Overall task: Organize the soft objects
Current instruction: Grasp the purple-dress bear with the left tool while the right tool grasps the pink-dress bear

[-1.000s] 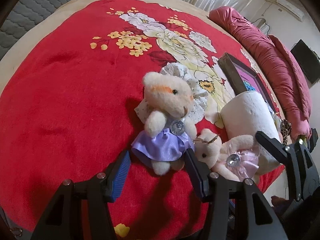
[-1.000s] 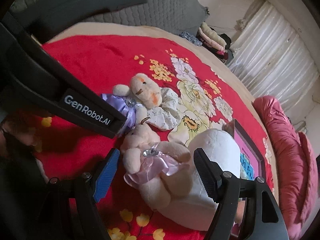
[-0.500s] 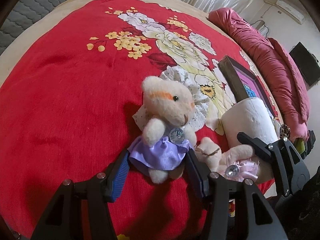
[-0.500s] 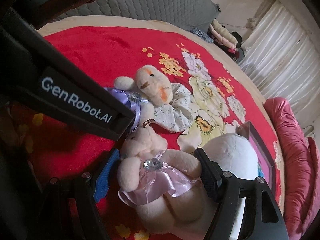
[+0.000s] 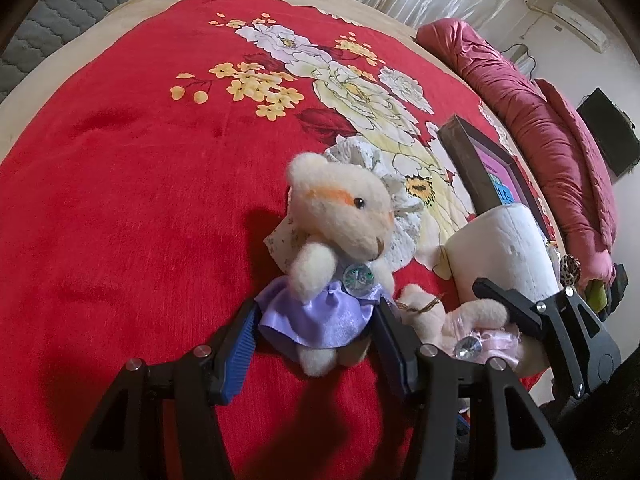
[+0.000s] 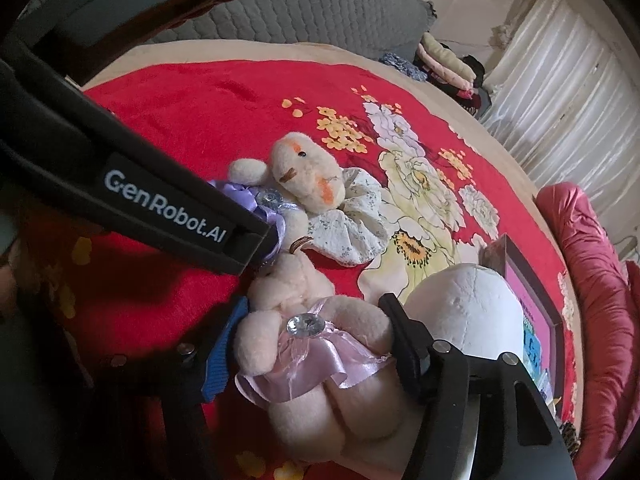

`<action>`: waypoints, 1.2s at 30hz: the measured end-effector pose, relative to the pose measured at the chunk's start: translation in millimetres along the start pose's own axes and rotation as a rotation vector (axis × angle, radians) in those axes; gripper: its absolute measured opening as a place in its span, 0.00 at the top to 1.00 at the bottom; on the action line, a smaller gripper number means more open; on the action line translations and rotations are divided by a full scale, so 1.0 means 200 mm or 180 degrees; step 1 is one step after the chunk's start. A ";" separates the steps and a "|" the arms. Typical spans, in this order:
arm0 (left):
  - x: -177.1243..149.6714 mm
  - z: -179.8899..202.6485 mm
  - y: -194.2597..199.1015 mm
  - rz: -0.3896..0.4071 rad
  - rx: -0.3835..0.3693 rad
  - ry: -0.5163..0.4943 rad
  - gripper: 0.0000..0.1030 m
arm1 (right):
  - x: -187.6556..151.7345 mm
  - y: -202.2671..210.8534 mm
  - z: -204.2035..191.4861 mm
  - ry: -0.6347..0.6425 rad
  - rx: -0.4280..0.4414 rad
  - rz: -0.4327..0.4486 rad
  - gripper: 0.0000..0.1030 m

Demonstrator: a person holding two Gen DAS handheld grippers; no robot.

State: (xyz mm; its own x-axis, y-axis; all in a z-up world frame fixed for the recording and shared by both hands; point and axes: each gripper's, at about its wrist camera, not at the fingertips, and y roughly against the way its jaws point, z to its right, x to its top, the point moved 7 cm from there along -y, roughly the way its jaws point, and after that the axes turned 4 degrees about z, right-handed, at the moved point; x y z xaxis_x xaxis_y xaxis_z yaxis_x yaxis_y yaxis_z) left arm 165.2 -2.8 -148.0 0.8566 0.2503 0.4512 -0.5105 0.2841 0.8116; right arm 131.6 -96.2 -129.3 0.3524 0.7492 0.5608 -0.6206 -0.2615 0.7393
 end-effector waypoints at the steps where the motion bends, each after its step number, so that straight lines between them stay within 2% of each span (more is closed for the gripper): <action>1: 0.00 0.00 0.00 0.0004 -0.0002 -0.0001 0.47 | 0.00 0.00 0.01 -0.0031 0.0004 0.0009 0.37; 7: 0.03 -0.01 -0.02 0.0019 -0.0052 0.0038 0.47 | 0.02 0.02 0.04 -0.0232 0.0054 0.0053 0.42; 13: 0.06 -0.01 -0.05 0.0050 -0.0094 0.0097 0.47 | 0.02 0.02 0.03 -0.0245 0.0054 0.0041 0.44; 16: 0.06 -0.02 -0.05 0.0082 -0.0105 0.0095 0.54 | 0.02 0.02 0.02 -0.0250 0.0030 0.0020 0.45; 20: 0.06 -0.02 -0.03 0.0099 -0.0242 0.0176 0.66 | 0.03 0.02 0.04 -0.0328 0.0025 0.0043 0.49; 36: 0.05 -0.12 0.05 0.0283 -0.0303 0.0447 0.69 | 0.07 0.10 0.11 -0.0749 0.0089 0.0182 0.53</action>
State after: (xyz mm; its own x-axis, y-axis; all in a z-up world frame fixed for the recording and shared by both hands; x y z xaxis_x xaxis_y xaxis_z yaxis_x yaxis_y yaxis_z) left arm 166.4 25.2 -145.2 0.7925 0.4030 0.4578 -0.5941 0.3399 0.7291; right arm 139.8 -104.7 -98.6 0.4728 0.5711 0.6711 -0.6258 -0.3185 0.7120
